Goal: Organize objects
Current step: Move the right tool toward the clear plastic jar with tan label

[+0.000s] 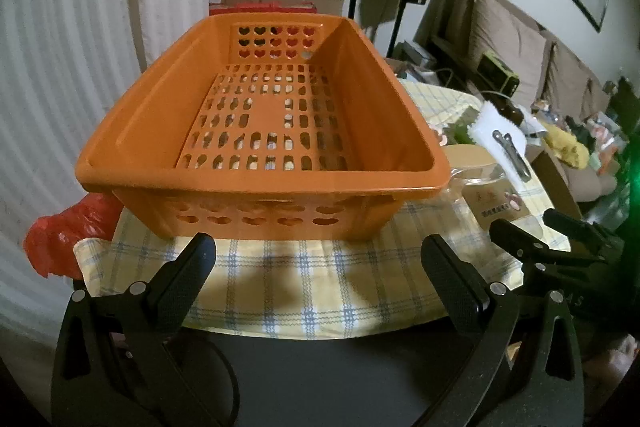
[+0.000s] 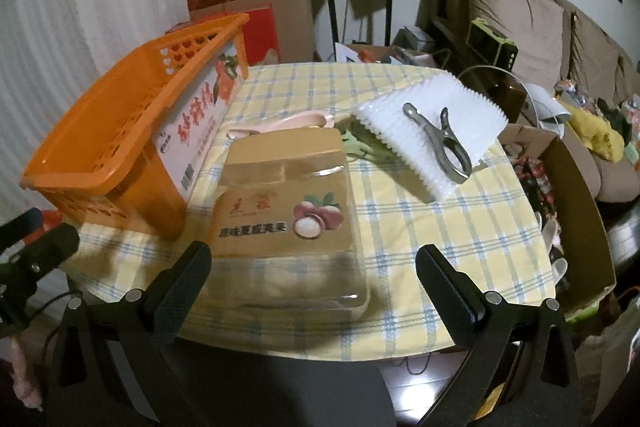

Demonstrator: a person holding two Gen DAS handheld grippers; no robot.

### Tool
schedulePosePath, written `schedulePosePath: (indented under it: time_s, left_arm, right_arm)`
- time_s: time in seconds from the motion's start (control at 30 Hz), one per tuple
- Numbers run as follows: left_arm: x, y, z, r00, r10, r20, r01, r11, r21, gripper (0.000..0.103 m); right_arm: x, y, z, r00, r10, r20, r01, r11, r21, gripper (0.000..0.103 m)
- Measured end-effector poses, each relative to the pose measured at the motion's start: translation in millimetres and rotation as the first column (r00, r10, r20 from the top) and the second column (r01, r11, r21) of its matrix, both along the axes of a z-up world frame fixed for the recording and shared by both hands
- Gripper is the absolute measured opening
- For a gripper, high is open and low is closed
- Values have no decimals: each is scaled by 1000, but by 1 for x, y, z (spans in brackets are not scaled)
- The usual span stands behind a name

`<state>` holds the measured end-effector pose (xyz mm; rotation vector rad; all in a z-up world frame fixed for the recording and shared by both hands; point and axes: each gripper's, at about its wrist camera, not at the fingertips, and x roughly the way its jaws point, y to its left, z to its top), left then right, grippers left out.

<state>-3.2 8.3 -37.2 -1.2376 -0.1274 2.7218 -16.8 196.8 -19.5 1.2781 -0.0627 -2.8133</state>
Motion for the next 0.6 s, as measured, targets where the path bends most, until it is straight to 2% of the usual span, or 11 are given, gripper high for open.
schedulePosePath:
  time_s: [0.1,0.27,0.37,0.47,0.6]
  left_arm:
    - [0,0,-1,1000,2,1,-2,1000,7,102]
    - [-3,1,-5,1000,-4,25,4,1000,14,102]
    - [-2,4,-8,999,-17,29,17,1000,12,101]
    - [0,9,-7,999,-44,27,44,999,19,95]
    - [1,18,-4,997,-72,20,72,997,5,85]
  right_arm:
    - [1,-5,0,1000,19,-3,-19,1000,-12,103]
    - [-9,-11,-10,1000,7,20,-8,999,33,103]
    - [-13,-8,-17,999,15,33,-15,1000,-2,102]
    - [-14,-8,-21,999,29,41,-28,1000,-14,92]
    - [-11,-11,-21,998,45,40,-45,999,0,91]
